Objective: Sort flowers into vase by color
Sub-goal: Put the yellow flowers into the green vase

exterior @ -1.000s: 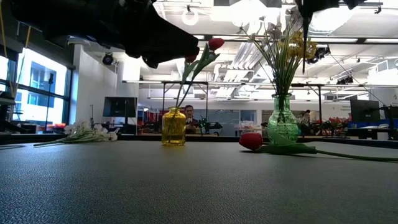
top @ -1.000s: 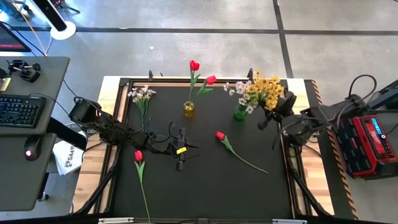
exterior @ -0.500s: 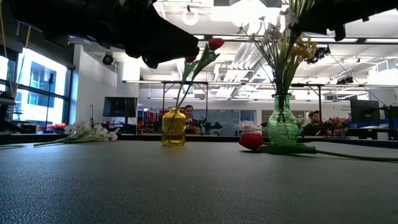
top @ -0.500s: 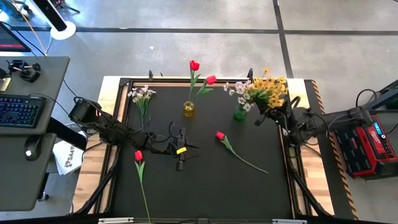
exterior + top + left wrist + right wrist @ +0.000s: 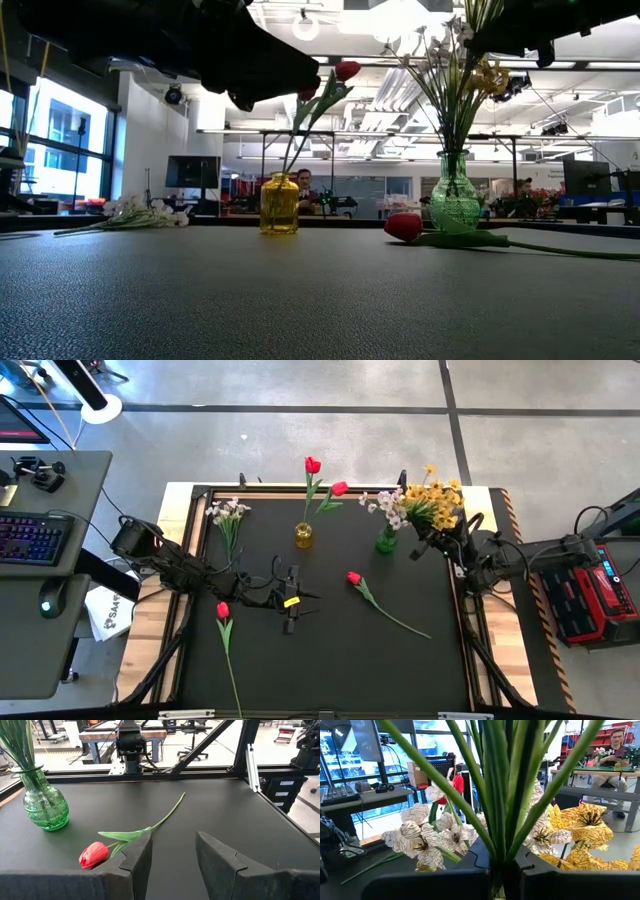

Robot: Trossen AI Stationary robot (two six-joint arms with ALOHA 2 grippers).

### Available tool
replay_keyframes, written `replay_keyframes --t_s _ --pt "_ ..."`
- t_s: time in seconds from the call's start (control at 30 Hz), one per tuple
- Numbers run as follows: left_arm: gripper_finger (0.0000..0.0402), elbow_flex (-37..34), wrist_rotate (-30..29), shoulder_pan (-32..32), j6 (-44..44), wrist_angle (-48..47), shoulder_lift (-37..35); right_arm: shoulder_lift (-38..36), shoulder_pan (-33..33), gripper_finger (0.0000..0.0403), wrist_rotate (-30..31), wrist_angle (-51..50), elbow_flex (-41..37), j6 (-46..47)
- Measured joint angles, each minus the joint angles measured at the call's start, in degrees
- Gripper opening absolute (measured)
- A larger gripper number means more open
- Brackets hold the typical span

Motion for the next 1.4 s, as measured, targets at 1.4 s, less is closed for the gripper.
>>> replay_keyframes --t_s 1.4 --pt "0.0139 -0.02 0.00 0.00 -0.06 0.07 0.00 12.26 -0.02 0.0002 2.98 -5.47 4.46 0.18"
